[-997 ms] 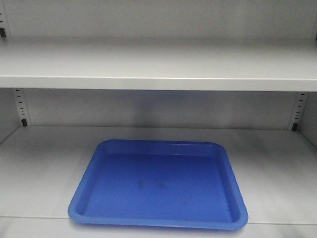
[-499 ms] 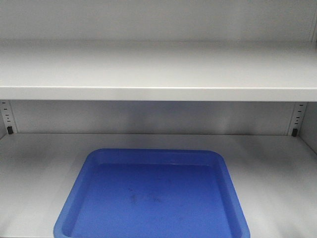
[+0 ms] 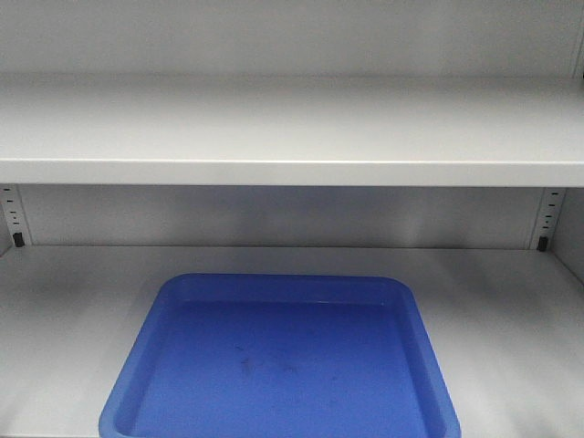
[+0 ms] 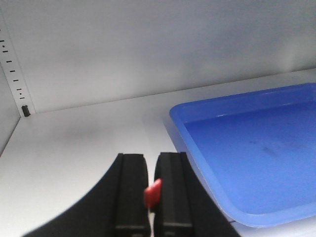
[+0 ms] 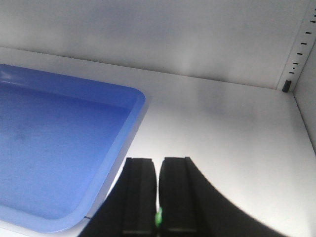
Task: Sort red and green spoons into left cabinet
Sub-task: 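Position the base in front of the blue tray on the shelf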
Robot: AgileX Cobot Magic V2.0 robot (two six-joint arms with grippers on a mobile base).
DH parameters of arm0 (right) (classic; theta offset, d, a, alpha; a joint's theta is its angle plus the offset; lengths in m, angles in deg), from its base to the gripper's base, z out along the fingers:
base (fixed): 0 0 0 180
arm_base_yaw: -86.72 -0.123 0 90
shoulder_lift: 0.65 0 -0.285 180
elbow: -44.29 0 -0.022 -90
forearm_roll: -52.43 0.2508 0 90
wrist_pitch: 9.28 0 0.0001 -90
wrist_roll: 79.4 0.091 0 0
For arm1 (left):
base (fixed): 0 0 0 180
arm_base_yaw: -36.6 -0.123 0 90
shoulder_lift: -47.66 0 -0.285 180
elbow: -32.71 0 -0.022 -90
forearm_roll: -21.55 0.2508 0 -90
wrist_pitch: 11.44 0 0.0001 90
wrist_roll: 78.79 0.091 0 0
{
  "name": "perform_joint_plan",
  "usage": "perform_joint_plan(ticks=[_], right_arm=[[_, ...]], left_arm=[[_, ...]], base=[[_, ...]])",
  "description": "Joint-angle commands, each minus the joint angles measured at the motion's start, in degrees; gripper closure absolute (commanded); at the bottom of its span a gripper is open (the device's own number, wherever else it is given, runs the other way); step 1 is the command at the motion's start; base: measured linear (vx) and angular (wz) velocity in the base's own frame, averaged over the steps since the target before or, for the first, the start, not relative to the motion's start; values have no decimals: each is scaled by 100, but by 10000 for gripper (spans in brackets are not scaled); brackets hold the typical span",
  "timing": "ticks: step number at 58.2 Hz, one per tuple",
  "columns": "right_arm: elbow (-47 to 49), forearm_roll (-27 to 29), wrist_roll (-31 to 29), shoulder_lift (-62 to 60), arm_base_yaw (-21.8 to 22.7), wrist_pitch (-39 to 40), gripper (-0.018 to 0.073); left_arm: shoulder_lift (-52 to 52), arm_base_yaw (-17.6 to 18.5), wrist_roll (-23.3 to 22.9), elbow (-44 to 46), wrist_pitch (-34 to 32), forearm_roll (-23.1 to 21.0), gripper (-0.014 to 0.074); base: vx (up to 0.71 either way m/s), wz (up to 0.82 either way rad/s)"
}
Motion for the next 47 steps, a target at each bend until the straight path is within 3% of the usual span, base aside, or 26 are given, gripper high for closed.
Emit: perform_joint_plan(ticks=[1,13,22,29,36,41,47], right_arm=[[170,7,-39,-5,13,433,562],[170,47,-33,-5,13,433,562],[170,410,-13,48,13,445,562],[170,929,-25,377,13,504,562],[170,1929,-575,860,13,756,562],[178,2937,-1465,1182,13,934,562],[204,4421,-2917,1520,-54,947,562]], left_arm=[[14,2,-18,156,-490,-80,600],[14,2,-18,156,-491,-82,600],[20,2,-30,156,-674,-101,600],[205,2,-22,163,-816,-865,600],[601,7,185,163,-645,-1679,600],[885,7,627,210,-583,-2244,600],[1182,7,1501,515,-295,-2970,600]], base=[[0,0],[0,0],[0,0],[0,0],[0,0],[0,0],[0,0]])
